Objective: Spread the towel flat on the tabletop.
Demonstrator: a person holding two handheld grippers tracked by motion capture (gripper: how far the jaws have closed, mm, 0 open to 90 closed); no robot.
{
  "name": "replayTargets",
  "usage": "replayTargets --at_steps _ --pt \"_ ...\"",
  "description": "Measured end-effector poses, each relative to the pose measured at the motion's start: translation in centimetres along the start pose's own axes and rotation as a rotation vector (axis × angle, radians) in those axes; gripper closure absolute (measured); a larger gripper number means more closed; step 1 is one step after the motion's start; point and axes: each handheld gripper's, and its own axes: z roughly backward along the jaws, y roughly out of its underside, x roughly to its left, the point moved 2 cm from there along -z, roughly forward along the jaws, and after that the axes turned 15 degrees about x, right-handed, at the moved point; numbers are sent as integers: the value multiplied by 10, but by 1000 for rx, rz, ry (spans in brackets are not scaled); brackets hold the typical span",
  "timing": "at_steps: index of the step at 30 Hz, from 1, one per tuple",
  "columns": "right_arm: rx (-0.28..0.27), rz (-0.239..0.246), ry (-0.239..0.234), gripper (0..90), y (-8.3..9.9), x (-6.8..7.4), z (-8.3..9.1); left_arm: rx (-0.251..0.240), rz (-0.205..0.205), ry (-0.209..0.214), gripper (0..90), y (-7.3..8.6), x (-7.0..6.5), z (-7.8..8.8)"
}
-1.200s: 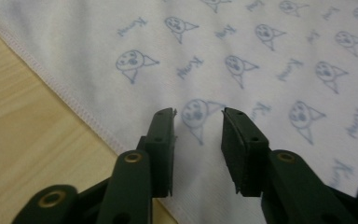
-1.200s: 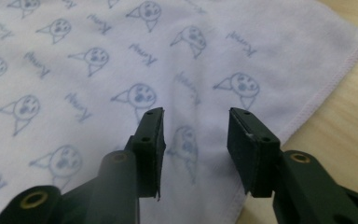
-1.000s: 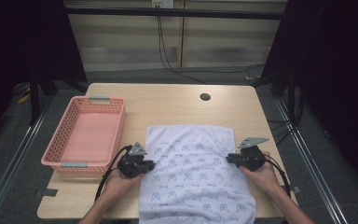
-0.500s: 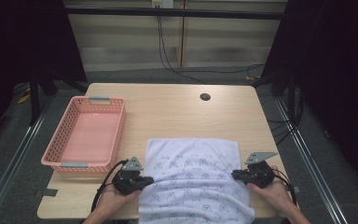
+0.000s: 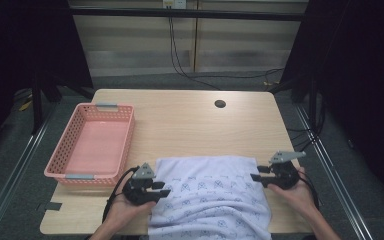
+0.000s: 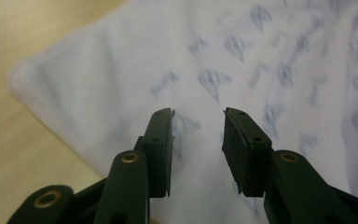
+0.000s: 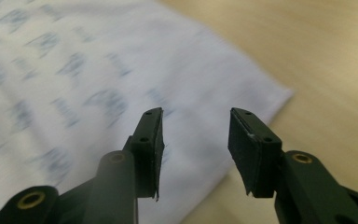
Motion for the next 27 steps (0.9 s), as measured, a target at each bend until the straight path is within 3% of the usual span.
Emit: replayTargets --at_steps 1,3,4,6,8,9,11,14,19,22,26,27 --pt "-5 -9 18 526 -6 -8 -3 -16 24 1 614 -7 5 -4" --pt "5 -31 12 498 -17 -19 -12 -17 34 5 585 -21 16 -13" --pt "14 -38 26 486 -21 -23 -17 -12 29 -45 573 -26 21 -16" --pt "19 -50 5 478 -27 -29 -28 2 57 -64 541 -32 33 -24" --pt "31 -58 10 440 -30 -32 -39 10 69 -92 498 -30 36 -27" --pt "41 -54 26 438 -31 -31 -42 18 60 -82 485 -28 36 -27" --pt "28 -68 18 426 -30 -31 -43 22 51 -125 471 -23 37 -23" --pt "20 -56 28 434 -28 -28 -44 -14 89 -131 432 -17 41 -13" --pt "18 -26 36 599 -22 -22 -41 -20 107 -155 391 -10 47 -13" --pt "15 -20 1 744 -22 -19 -40 -11 109 -177 376 -14 49 -16" --pt "7 -27 -50 841 -22 -18 -41 -1 106 -172 372 -20 51 -22" --pt "7 -27 -50 852 -22 -18 -41 3 110 -187 372 -21 51 -23"
